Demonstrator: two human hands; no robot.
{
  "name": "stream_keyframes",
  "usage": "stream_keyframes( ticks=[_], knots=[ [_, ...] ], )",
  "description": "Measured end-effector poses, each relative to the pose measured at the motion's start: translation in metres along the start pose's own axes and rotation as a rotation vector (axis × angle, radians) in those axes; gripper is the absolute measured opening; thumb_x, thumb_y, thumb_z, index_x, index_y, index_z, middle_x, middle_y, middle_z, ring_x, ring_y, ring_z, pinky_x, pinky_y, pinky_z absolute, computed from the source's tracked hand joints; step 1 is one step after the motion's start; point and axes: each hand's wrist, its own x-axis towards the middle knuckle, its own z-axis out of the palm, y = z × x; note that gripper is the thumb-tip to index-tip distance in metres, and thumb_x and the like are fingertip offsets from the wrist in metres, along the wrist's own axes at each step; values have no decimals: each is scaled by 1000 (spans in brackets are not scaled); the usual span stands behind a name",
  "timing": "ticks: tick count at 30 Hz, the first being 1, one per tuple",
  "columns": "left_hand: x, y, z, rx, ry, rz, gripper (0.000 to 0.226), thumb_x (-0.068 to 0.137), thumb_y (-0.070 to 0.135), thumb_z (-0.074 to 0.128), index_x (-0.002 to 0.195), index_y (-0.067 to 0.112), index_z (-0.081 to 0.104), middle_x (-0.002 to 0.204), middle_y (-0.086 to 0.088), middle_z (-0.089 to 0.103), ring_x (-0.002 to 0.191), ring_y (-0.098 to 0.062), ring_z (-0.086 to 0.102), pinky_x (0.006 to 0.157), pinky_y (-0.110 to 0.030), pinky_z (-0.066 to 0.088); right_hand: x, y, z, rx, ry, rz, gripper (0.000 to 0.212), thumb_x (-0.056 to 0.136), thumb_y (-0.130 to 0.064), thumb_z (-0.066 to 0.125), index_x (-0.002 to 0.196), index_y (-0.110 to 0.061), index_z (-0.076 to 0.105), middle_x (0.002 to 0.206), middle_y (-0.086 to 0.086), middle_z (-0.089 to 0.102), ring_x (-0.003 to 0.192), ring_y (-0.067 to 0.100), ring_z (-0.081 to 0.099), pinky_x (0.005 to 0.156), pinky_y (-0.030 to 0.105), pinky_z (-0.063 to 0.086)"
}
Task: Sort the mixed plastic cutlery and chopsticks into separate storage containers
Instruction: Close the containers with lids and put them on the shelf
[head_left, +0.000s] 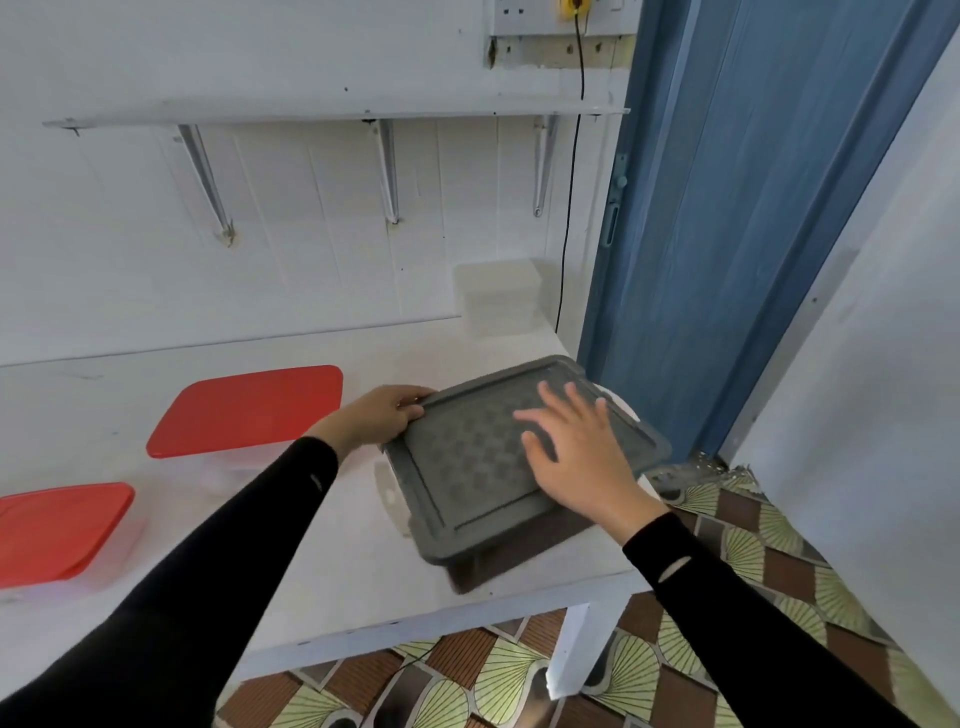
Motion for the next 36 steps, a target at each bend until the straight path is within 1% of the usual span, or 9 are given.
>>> stream_keyframes(
  ticks=[3,7,10,13,17,21,29,33,36],
  knots=[
    [19,0,3,40,135,9,35,101,16,50,135,16,58,137,-7,58,128,-23,50,101,-24,35,9,-20,16,-57,-202,-66,45,104,-47,31,148,-41,35,165,-3,9,152,20,-5,121,48,-11],
    [1,-9,4,-273,338,-145,54,94,42,61,135,7,53,129,-12,59,118,-25,56,95,-30,41,24,-31,33,-124,-362,-56,57,98,-65,24,152,-48,18,165,-4,-4,151,20,-11,120,51,-13],
    [-31,-22,5,-674,156,-358,47,103,48,37,109,6,58,102,-11,61,88,-25,57,77,-35,47,27,-30,37,-150,-399,-53,60,96,-69,22,152,-50,12,165,-7,-10,151,19,-15,119,51,-14],
    [-61,-40,0,-995,-10,-453,32,106,25,34,105,3,57,92,-14,64,78,-28,64,68,-39,55,27,-28,37,-150,-405,-52,60,96,-69,21,152,-50,12,164,-8,-10,150,19,-16,119,51,-15],
    [-81,-50,-10,-1091,-121,-390,23,100,5,48,117,1,63,107,-15,70,86,-24,73,68,-34,61,26,-29,38,-161,-398,-62,59,96,-68,20,152,-51,11,164,-7,-10,150,19,-16,119,51,-15],
    [-84,-55,-8,-1104,-144,-423,29,85,14,63,114,10,62,94,-7,70,77,-18,69,66,-29,60,25,-30,38,-160,-391,-63,59,96,-68,20,152,-50,11,164,-7,-10,150,20,-16,119,52,-15],
    [-74,-22,11,-735,105,-487,19,90,24,70,86,12,55,68,-2,50,60,-14,43,56,-26,36,26,-30,40,-161,-385,-63,60,96,-68,19,153,-50,9,164,-6,-12,150,20,-17,118,52,-16],
    [-68,6,21,-157,239,-396,41,95,27,60,130,14,41,117,-11,54,99,-26,56,78,-37,47,25,-29,40,-136,-357,-69,58,98,-64,21,153,-47,15,165,-6,-5,151,20,-12,119,52,-14],
    [-61,30,47,334,375,-132,50,97,31,50,145,26,35,150,-9,31,135,-32,34,109,-46,30,24,-28,38,134,-143,-15,44,106,-39,27,148,-32,39,160,-2,28,151,19,14,123,45,0]
  ],
)
